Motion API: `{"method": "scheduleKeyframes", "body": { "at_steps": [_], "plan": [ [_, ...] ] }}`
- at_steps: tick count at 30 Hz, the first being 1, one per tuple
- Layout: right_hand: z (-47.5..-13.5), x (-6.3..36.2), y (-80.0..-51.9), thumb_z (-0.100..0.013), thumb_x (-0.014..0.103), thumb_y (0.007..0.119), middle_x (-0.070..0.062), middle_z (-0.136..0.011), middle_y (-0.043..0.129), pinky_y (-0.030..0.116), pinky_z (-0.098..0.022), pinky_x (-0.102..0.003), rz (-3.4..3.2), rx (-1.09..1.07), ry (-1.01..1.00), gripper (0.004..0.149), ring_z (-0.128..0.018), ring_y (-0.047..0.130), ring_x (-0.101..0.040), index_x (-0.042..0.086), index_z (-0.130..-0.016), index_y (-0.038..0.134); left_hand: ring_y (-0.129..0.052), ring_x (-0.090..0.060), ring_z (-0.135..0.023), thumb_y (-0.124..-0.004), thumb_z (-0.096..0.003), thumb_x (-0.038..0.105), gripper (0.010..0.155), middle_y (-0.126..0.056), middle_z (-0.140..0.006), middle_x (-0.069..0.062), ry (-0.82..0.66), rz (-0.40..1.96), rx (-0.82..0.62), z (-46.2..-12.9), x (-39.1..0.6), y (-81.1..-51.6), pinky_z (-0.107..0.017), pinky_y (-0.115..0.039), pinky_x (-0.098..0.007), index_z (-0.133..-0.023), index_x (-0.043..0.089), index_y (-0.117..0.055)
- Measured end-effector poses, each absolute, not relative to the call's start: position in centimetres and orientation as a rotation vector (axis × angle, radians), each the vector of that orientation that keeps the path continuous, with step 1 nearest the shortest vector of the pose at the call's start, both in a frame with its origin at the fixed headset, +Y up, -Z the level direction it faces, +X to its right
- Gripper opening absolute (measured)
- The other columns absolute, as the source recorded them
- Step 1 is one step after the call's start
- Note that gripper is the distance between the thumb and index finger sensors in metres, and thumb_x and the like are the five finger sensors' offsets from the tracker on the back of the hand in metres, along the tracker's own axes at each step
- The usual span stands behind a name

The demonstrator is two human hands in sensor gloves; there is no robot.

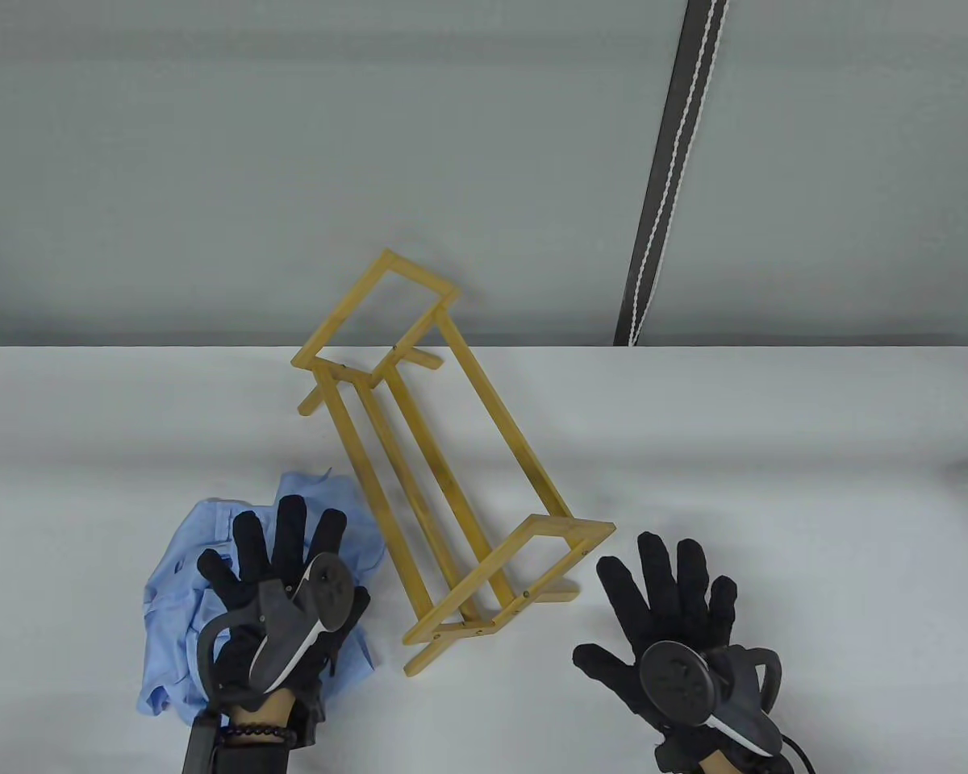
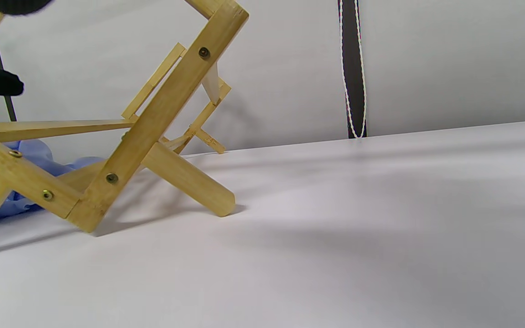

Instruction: Hang long-sleeve shirt on book rack

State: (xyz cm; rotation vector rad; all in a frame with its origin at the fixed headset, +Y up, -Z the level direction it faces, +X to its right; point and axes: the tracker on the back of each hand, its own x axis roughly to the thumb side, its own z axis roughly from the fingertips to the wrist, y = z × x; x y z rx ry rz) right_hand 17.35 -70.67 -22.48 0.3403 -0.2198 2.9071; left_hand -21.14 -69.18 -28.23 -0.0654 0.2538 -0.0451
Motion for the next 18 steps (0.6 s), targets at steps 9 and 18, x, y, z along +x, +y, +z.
{"method": "scheduleKeyframes", "body": {
  "at_steps": [9, 18],
  "plan": [
    [-22.3, 17.7, -70.5, -0.042, 0.079, 0.061, -0.013, -0.124, 0.018, 0.027, -0.069, -0.080, 2.895, 0.328, -0.227, 0.090, -0.112, 0.017, -0.053, 0.039, -0.113, 0.023, -0.022, -0.037, -0.125, -0.066, -0.0271, 0.083, 0.097, -0.005, -0.131, 0.019, 0.320, -0.095, -0.154, -30.7, -21.6, -70.3, -0.084, -0.030, -0.071, -0.106, 0.065, -0.012],
    [-22.5, 17.8, -70.6, -0.042, 0.079, 0.061, -0.013, -0.124, 0.019, 0.027, -0.068, -0.080, 2.890, 0.320, -0.212, 0.090, -0.112, 0.017, -0.053, 0.039, -0.113, 0.023, -0.023, -0.041, -0.124, -0.064, -0.0245, 0.086, 0.100, -0.001, -0.130, 0.019, 0.376, -0.150, -0.217, -32.6, -22.7, -71.6, -0.084, -0.033, -0.072, -0.102, 0.068, -0.005]
  ]
}}
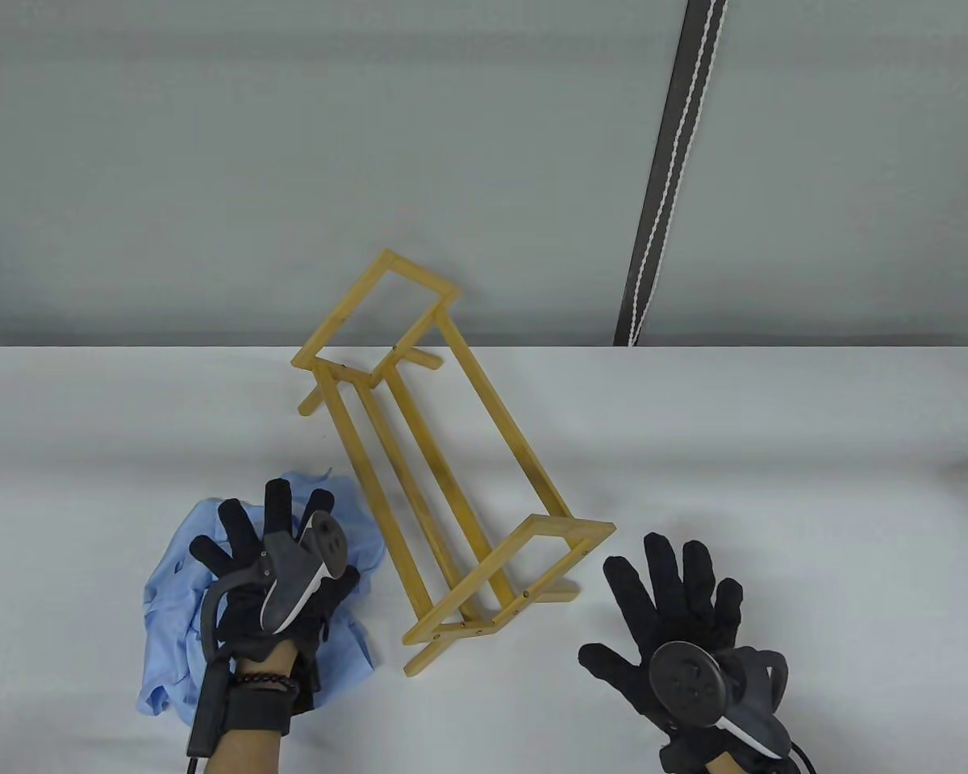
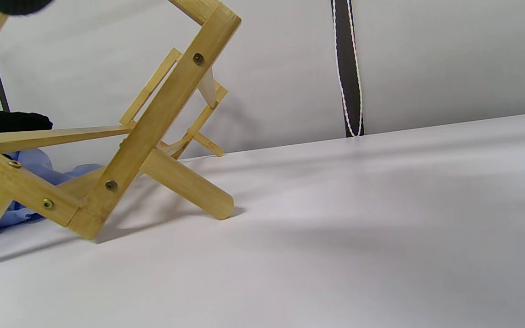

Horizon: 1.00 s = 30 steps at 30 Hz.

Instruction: Hang long-sleeve shirt on book rack

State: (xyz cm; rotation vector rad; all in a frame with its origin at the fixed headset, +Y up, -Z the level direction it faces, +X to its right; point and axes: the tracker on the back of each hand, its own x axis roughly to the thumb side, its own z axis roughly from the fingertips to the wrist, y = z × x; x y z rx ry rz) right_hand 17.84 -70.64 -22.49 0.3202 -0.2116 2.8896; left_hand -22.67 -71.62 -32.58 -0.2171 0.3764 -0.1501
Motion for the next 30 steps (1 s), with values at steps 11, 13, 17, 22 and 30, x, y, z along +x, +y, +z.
{"method": "scheduleKeyframes", "body": {
  "at_steps": [11, 13, 17, 22, 30],
  "plan": [
    [-22.5, 17.9, -70.6, -0.042, 0.079, 0.061, -0.013, -0.124, 0.019, 0.027, -0.069, -0.079, 2.892, 0.311, -0.202, 0.090, -0.112, 0.018, -0.053, 0.039, -0.113, 0.024, -0.024, -0.045, -0.123, -0.058, -0.0238, 0.085, 0.090, 0.001, -0.129, 0.020, 0.467, -0.100, -0.534, -33.5, -25.6, -77.1, -0.084, -0.033, -0.072, -0.097, 0.074, -0.007],
    [-22.5, 17.9, -70.6, -0.042, 0.079, 0.061, -0.012, -0.124, 0.020, 0.027, -0.068, -0.080, 2.894, 0.308, -0.200, 0.090, -0.112, 0.018, -0.053, 0.039, -0.113, 0.024, -0.024, -0.044, -0.123, -0.058, -0.0238, 0.085, 0.090, 0.001, -0.128, 0.021, 0.468, -0.133, -0.564, -33.5, -25.7, -77.1, -0.085, -0.034, -0.071, -0.097, 0.074, -0.006],
    [-22.4, 18.0, -70.5, -0.042, 0.079, 0.061, -0.012, -0.124, 0.020, 0.027, -0.068, -0.080, 2.892, 0.301, -0.202, 0.090, -0.112, 0.018, -0.053, 0.039, -0.113, 0.024, -0.027, -0.044, -0.123, -0.055, -0.0250, 0.083, 0.085, -0.003, -0.129, 0.021, 0.454, -0.146, -0.574, -33.3, -25.6, -77.2, -0.085, -0.034, -0.071, -0.097, 0.075, -0.010],
    [-22.3, 18.1, -70.5, -0.042, 0.079, 0.061, -0.012, -0.124, 0.021, 0.028, -0.068, -0.080, 2.896, 0.278, -0.198, 0.089, -0.113, 0.019, -0.053, 0.039, -0.113, 0.025, -0.041, -0.040, -0.122, -0.051, -0.0261, 0.080, 0.080, -0.018, -0.131, 0.021, 0.441, -0.201, -0.512, -32.4, -25.4, -77.3, -0.086, -0.039, -0.069, -0.098, 0.074, -0.017],
    [-22.3, 18.2, -70.5, -0.042, 0.079, 0.061, -0.012, -0.124, 0.021, 0.028, -0.069, -0.079, 2.893, 0.270, -0.201, 0.089, -0.113, 0.019, -0.052, 0.039, -0.113, 0.025, -0.063, -0.029, -0.107, -0.052, -0.0359, 0.070, 0.066, -0.051, -0.119, 0.014, 0.435, -0.263, -0.445, -31.4, -25.0, -77.3, -0.084, -0.053, -0.059, -0.099, 0.059, -0.036]
  ]
}}
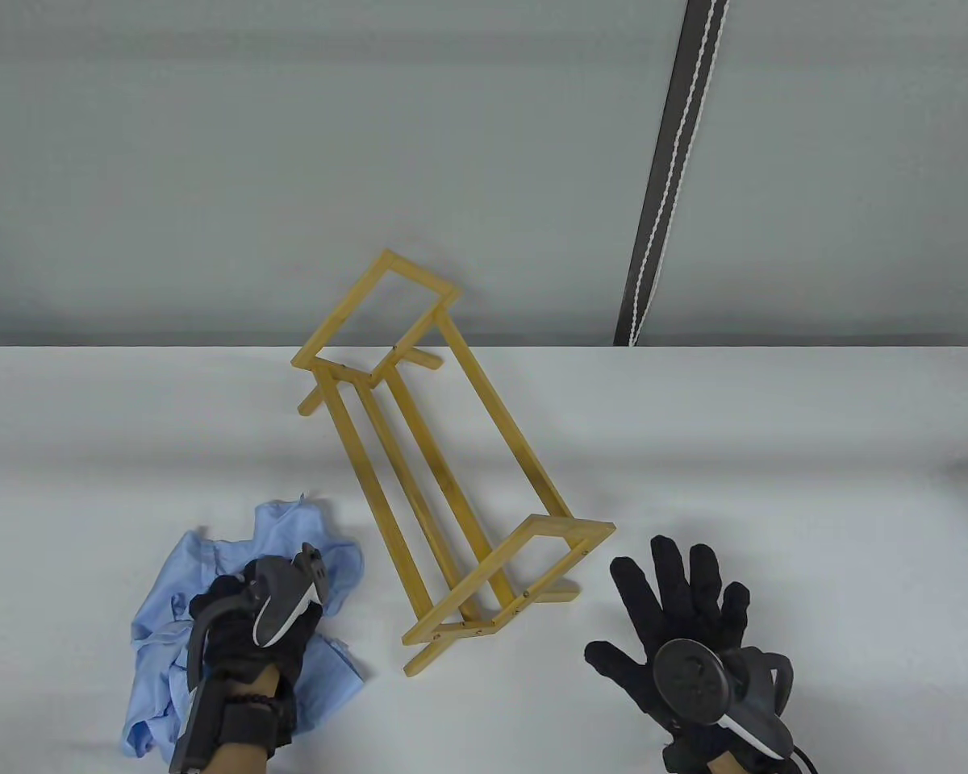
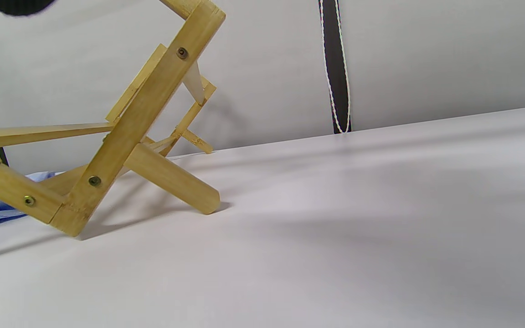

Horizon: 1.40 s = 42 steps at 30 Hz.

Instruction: Hang long-sleeve shirt on book rack

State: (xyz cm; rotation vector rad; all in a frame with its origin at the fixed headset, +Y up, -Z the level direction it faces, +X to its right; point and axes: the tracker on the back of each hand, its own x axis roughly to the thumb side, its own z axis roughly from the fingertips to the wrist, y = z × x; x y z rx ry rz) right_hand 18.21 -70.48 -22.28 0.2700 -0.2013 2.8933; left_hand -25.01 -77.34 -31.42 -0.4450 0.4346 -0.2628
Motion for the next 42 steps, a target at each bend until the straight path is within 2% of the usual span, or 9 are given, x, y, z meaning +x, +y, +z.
{"method": "scheduleKeyframes", "body": {
  "at_steps": [6, 10, 17, 23, 30, 36, 42],
  "plan": [
    [-22.3, 18.3, -70.4, -0.042, 0.079, 0.061, -0.012, -0.125, 0.021, 0.028, -0.068, -0.079, 2.885, 0.270, -0.204, 0.088, -0.113, 0.020, -0.052, 0.039, -0.113, 0.025, -0.079, -0.021, -0.090, -0.055, -0.0409, 0.062, 0.050, -0.071, -0.097, 0.013, 0.428, -0.343, -0.427, -31.6, -24.3, -77.3, -0.078, -0.065, -0.051, -0.089, 0.051, -0.052],
    [-22.3, 18.4, -70.3, -0.042, 0.079, 0.061, -0.012, -0.125, 0.021, 0.028, -0.069, -0.079, 2.868, 0.271, -0.207, 0.088, -0.113, 0.020, -0.052, 0.039, -0.113, 0.026, -0.086, -0.018, -0.078, -0.056, -0.0409, 0.061, 0.046, -0.078, -0.085, 0.012, 0.432, -0.363, -0.432, -31.6, -24.3, -76.8, -0.073, -0.071, -0.047, -0.085, 0.048, -0.058],
    [-22.3, 18.5, -70.1, -0.042, 0.079, 0.061, -0.012, -0.125, 0.022, 0.028, -0.069, -0.079, 2.847, 0.282, -0.211, 0.088, -0.113, 0.020, -0.052, 0.040, -0.113, 0.027, -0.090, -0.018, -0.070, -0.058, -0.0405, 0.061, 0.047, -0.084, -0.080, 0.012, 0.457, -0.294, -0.435, -31.5, -25.0, -74.9, -0.068, -0.075, -0.045, -0.085, 0.047, -0.061],
    [-22.5, 18.5, -70.1, -0.042, 0.079, 0.061, -0.012, -0.125, 0.021, 0.028, -0.069, -0.079, 2.839, 0.287, -0.214, 0.088, -0.113, 0.020, -0.052, 0.040, -0.113, 0.027, -0.091, -0.018, -0.069, -0.059, -0.0404, 0.060, 0.048, -0.085, -0.079, 0.011, 0.440, -0.239, -0.365, -30.7, -25.0, -71.2, -0.067, -0.076, -0.046, -0.086, 0.046, -0.061],
    [-22.4, 18.5, -70.0, -0.042, 0.079, 0.061, -0.012, -0.125, 0.022, 0.028, -0.069, -0.079, 2.832, 0.293, -0.215, 0.088, -0.113, 0.020, -0.052, 0.040, -0.113, 0.027, -0.092, -0.018, -0.068, -0.059, -0.0404, 0.060, 0.048, -0.086, -0.079, 0.011, 0.419, -0.217, -0.256, -29.8, -24.3, -65.1, -0.067, -0.076, -0.046, -0.086, 0.046, -0.062],
    [-22.4, 18.4, -70.1, -0.042, 0.079, 0.061, -0.012, -0.125, 0.022, 0.028, -0.069, -0.079, 2.827, 0.303, -0.214, 0.087, -0.113, 0.021, -0.052, 0.040, -0.113, 0.028, -0.092, -0.019, -0.069, -0.059, -0.0405, 0.060, 0.048, -0.086, -0.079, 0.011, 0.377, -0.195, -0.137, -28.8, -22.7, -59.8, -0.067, -0.076, -0.046, -0.086, 0.046, -0.062],
    [-22.3, 18.3, -70.1, -0.042, 0.078, 0.061, -0.012, -0.125, 0.022, 0.028, -0.068, -0.079, 2.824, 0.309, -0.215, 0.087, -0.113, 0.021, -0.053, 0.040, -0.113, 0.028, -0.092, -0.019, -0.069, -0.060, -0.0407, 0.060, 0.048, -0.086, -0.079, 0.011, 0.350, -0.179, -0.048, -29.4, -20.6, -56.2, -0.067, -0.075, -0.047, -0.086, 0.046, -0.062]
  ]
}}
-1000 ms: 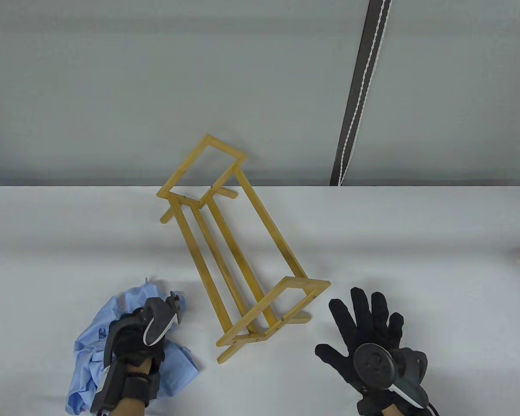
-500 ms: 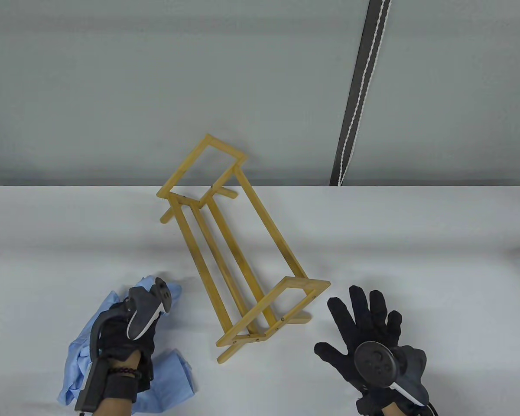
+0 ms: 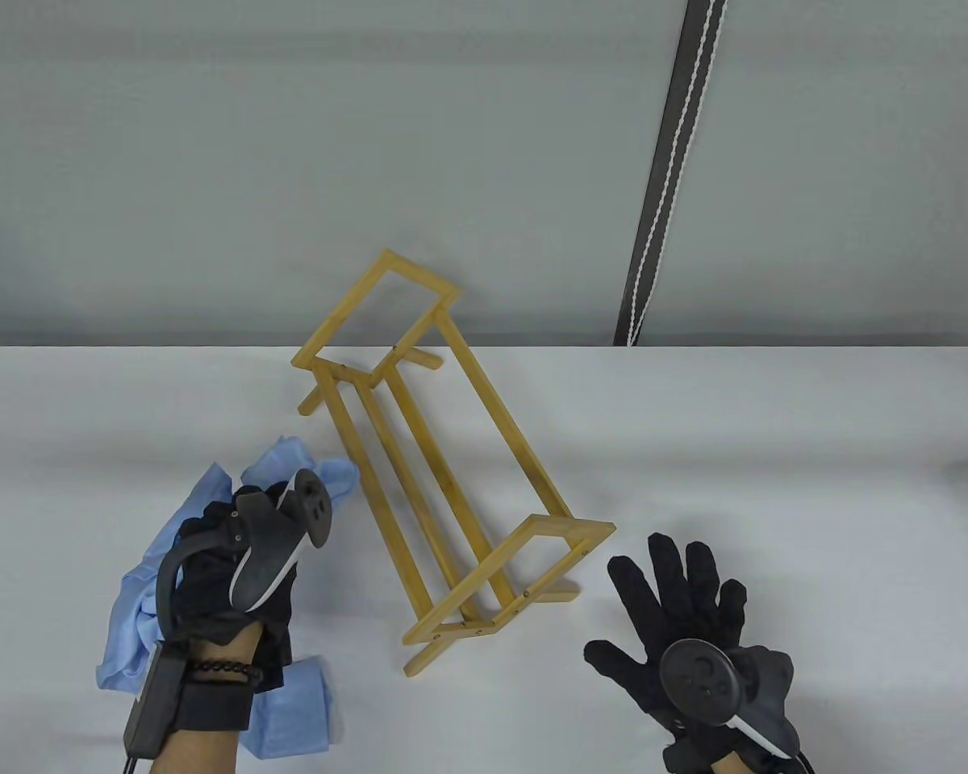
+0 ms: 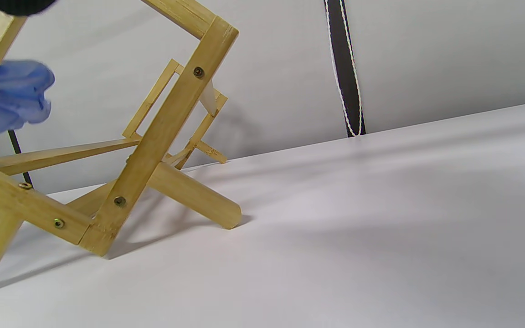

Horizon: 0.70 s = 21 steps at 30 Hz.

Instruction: Hang long-sleeve shirt on book rack

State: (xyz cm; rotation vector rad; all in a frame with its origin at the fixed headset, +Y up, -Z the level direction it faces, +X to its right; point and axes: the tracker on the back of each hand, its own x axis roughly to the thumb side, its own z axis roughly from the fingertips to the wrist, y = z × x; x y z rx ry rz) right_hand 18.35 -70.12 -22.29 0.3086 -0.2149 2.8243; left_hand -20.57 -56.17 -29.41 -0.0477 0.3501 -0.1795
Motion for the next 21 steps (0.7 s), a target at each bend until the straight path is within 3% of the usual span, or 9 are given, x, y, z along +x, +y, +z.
{"method": "scheduleKeyframes", "body": {
  "at_steps": [21],
  "plan": [
    [-22.6, 19.2, -70.8, -0.042, 0.078, 0.061, -0.012, -0.125, 0.023, 0.028, -0.068, -0.079, 2.784, 0.248, -0.162, 0.087, -0.113, 0.021, -0.053, 0.040, -0.113, 0.029, -0.091, -0.020, -0.070, -0.061, -0.0412, 0.060, 0.048, -0.086, -0.080, 0.010, 0.224, -0.103, 0.190, -33.6, -14.1, -44.6, -0.067, -0.074, -0.048, -0.087, 0.045, -0.063]
  ]
}}
